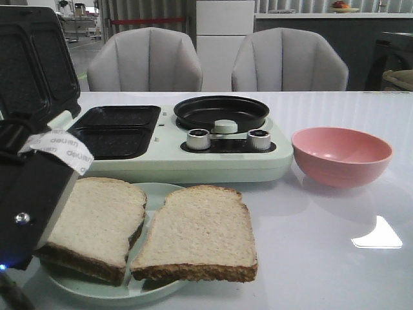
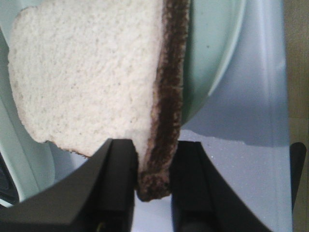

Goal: Make breakfast with bread and shrimp
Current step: 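Grasp the bread slice nearest the left gripper and lift it, then carry the bread slice over the sandwich maker's farther grill plate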

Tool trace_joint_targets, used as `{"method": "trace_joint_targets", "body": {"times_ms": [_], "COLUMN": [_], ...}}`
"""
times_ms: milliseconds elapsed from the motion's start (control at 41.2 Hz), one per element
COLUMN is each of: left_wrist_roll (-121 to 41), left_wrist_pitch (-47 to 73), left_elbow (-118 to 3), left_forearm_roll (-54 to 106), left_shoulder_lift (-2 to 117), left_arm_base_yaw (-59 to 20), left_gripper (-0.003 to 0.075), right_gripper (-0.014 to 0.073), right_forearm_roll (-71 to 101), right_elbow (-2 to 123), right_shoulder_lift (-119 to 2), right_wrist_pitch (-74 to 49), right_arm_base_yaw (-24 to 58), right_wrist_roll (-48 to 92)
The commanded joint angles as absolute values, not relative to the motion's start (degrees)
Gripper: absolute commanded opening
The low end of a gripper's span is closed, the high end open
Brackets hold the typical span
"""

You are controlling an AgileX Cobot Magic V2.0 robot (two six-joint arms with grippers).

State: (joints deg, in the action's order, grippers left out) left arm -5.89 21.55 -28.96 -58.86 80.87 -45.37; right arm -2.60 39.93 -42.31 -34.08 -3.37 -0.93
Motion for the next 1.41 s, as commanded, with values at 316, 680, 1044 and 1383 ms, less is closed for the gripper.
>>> {"method": "trace_joint_targets", "body": {"times_ms": [316, 680, 1044, 1383], "left_wrist_roll": [-4.92, -4.92, -4.92, -4.92], "left_wrist_pitch": [25.58, 29.89, 32.98, 29.29], "left_elbow": [-30.47, -30.47, -35.36, -39.73], "left_forearm_roll": [-58.63, -58.19, -58.98, -71.18], "left_shoulder_lift": [76.64, 69.04, 59.24, 58.29], "left_arm_base_yaw": [-46.83, -50.75, -54.11, -52.49], "left_gripper": [0.0099, 0.0099, 0.0099, 0.0099], "right_gripper": [0.044, 0.044, 0.044, 0.044], "right_forearm_roll": [-3.03, -3.03, -3.03, -3.03], "right_elbow": [41.92, 41.92, 41.92, 41.92], "right_shoulder_lift": [-42.33, -42.33, -42.33, -42.33], "right_wrist_pitch": [-30.17, -30.17, -30.17, -30.17], "right_arm_base_yaw": [-3.48, -3.48, -3.48, -3.48], "right_wrist_roll": [-0.42, -0.42, -0.42, -0.42]}}
